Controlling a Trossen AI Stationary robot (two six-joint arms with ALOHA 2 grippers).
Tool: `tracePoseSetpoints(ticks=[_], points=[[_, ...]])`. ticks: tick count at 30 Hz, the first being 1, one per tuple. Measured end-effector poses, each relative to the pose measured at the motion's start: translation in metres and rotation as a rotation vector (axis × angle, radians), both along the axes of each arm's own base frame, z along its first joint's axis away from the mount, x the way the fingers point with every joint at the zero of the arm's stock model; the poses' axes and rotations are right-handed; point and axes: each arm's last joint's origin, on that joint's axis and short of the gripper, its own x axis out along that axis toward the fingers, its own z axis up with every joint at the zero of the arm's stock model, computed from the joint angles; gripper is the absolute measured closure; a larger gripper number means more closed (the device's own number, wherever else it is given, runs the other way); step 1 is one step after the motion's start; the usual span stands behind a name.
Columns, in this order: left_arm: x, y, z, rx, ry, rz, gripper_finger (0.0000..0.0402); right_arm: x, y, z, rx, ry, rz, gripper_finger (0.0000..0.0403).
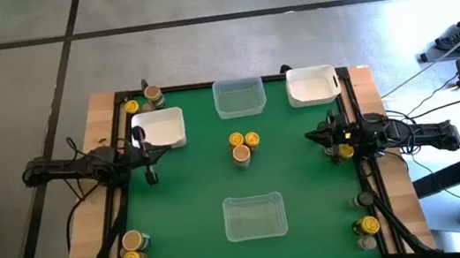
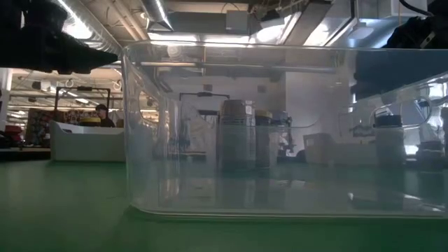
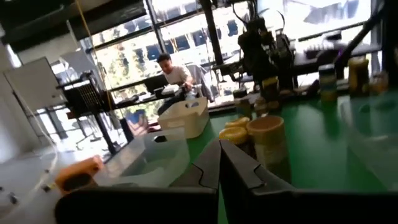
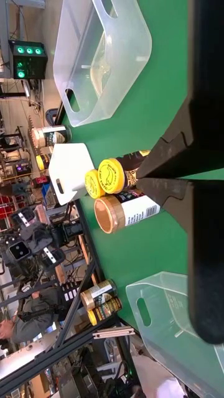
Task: Sort spices by type
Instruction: Put the gold spice bottle into the left white bin
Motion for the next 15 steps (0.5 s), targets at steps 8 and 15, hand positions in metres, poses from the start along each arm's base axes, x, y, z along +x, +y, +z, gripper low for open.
tracePoseSetpoints(ticks=[8,15], points=[[-0.0001,0.0000,0.0008,-0.091,-0.033,-0.005,0.0400,0.0000,0.0000,0.0004,-0.002,-0.004,0.000,0.0393],[-0.0002,0.0000,0.0022,-0.287,-0.102,-0.019,0.0400,0.0001,-0.0001,0.0017,-0.002,-0.018,-0.003,0.0393]])
